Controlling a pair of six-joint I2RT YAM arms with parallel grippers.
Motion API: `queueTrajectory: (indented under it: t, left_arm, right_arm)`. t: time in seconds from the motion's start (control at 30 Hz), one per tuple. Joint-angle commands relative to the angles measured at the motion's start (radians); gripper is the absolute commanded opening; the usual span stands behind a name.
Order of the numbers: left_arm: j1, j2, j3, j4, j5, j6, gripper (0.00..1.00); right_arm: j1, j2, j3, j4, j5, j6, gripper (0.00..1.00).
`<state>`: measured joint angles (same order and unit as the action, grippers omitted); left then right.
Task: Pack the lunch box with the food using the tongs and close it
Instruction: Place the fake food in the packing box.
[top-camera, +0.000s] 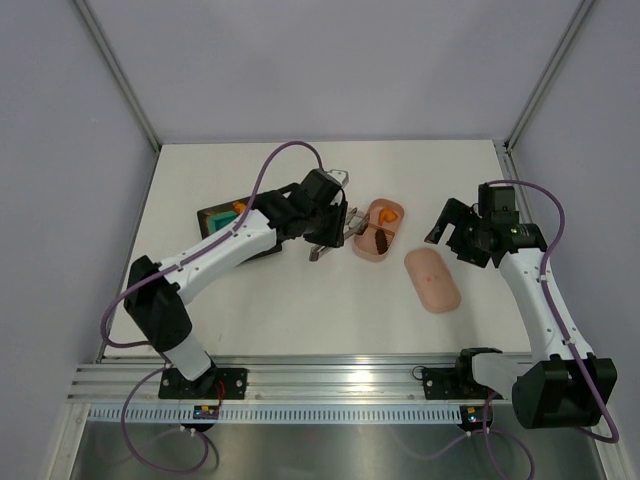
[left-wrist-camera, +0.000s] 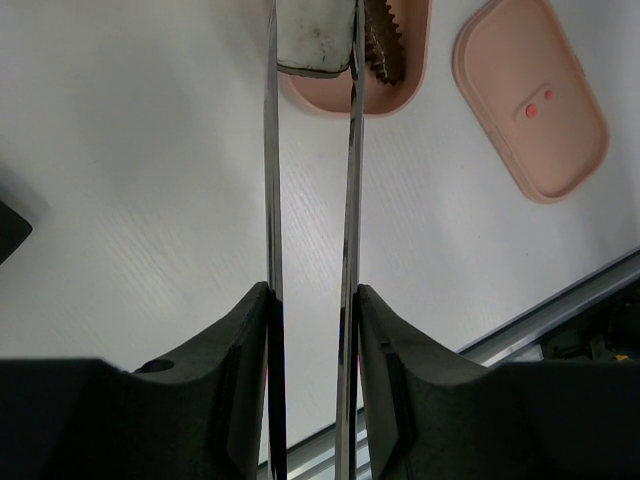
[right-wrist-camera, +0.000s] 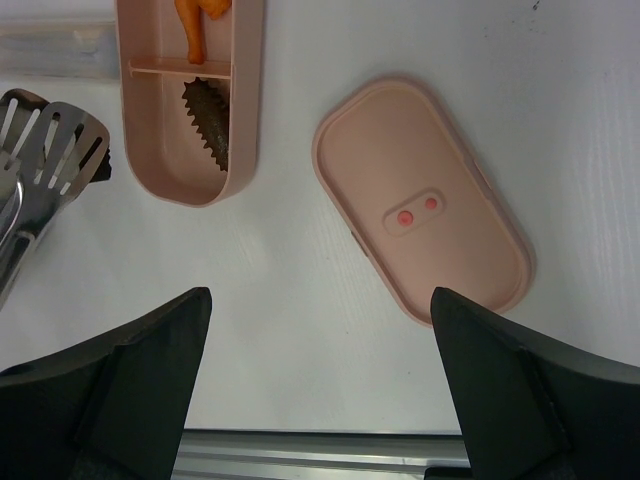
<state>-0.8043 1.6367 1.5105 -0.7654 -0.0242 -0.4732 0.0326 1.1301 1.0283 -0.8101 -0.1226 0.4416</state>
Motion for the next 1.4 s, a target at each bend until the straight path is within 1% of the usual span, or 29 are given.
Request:
queueTrajectory:
  t: [0.0, 0.3, 0.57, 0.6, 0.7, 0.73, 0.83, 0.87, 0.93, 0.97, 1.1, 1.27, 1.37]
  left_arm:
    - [-0.003, 0.041, 0.063, 0.078, 0.018, -0.016, 0.06]
    - [-0.012, 0.083, 0.042, 0.124, 0.081, -0.035, 0.08]
    - [-0.013, 0.118, 0.053, 0.123, 0.075, -0.035, 0.10]
    - [-0.013, 0.121, 0.057, 0.121, 0.072, -0.033, 0.11]
    - [-0.015, 0.129, 0.063, 0.110, 0.061, -0.030, 0.19]
    - [-0.015, 0.127, 0.063, 0.107, 0.055, -0.028, 0.25]
    - [-0.015, 0.124, 0.062, 0.104, 0.053, -0.028, 0.34]
    - [-0.016, 0.123, 0.062, 0.104, 0.053, -0.028, 0.38]
    - [-0.015, 0.121, 0.062, 0.104, 0.056, -0.027, 0.42]
    - [-0.015, 0.118, 0.062, 0.104, 0.055, -0.028, 0.46]
    - [-0.015, 0.115, 0.066, 0.107, 0.066, -0.028, 0.50]
    - [-0.016, 0.112, 0.067, 0.112, 0.070, -0.027, 0.50]
    - [-0.019, 0.100, 0.066, 0.115, 0.079, -0.031, 0.48]
  right_arm:
    - [0.001, -0.001, 0.035, 0.002, 0.009, -0.004, 0.99]
    - [0.001, 0.016, 0.038, 0.012, 0.000, -0.012, 0.99]
    - [0.000, 0.010, 0.038, 0.012, 0.006, -0.017, 1.00]
    - [0.000, 0.008, 0.036, 0.012, 0.008, -0.018, 0.99]
    - [0.001, 0.002, 0.030, 0.012, 0.008, -0.015, 0.99]
    - [0.001, 0.002, 0.026, 0.014, 0.008, -0.015, 0.99]
    - [0.000, 0.000, 0.024, 0.014, 0.008, -0.015, 0.99]
    - [0.000, 0.002, 0.023, 0.014, 0.009, -0.014, 0.99]
    - [0.000, 0.002, 0.024, 0.014, 0.008, -0.015, 0.99]
    - [0.000, 0.002, 0.026, 0.012, 0.008, -0.014, 1.00]
    - [0.001, 0.002, 0.029, 0.011, 0.006, -0.012, 0.99]
    - [0.000, -0.003, 0.029, 0.009, 0.009, -0.014, 0.99]
    - [0.001, -0.004, 0.029, 0.008, 0.009, -0.012, 1.00]
